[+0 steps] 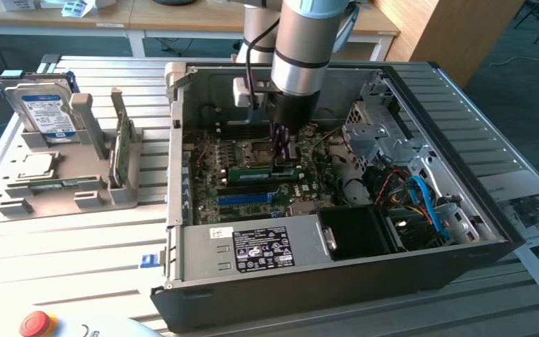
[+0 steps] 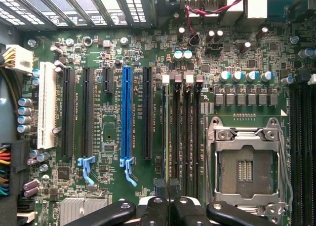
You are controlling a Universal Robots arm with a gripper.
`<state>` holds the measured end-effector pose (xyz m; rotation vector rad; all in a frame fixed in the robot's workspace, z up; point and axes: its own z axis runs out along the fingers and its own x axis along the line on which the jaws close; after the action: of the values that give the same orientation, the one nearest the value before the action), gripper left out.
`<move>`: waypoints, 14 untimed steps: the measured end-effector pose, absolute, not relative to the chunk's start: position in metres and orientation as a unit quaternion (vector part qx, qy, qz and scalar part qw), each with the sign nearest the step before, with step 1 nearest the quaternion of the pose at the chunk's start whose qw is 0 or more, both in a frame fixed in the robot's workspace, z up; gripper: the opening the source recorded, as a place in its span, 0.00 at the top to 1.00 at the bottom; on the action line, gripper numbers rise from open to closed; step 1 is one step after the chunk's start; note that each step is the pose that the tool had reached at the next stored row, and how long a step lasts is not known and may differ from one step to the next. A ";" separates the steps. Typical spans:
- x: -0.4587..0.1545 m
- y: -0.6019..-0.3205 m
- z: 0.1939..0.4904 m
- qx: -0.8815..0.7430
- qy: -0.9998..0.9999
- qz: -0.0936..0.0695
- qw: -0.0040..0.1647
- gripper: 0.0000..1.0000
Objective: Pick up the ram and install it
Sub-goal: 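Insert the ram into the slot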
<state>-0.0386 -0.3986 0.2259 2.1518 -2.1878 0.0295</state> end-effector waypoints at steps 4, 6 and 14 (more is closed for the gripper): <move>-0.039 -0.399 0.225 0.701 -0.712 0.010 0.036 0.89; -0.039 -0.399 0.224 0.701 -0.712 0.010 0.036 0.89; -0.039 -0.399 0.224 0.701 -0.712 0.010 0.036 0.89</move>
<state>-0.0388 -0.3986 0.2242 2.1518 -2.1878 0.0295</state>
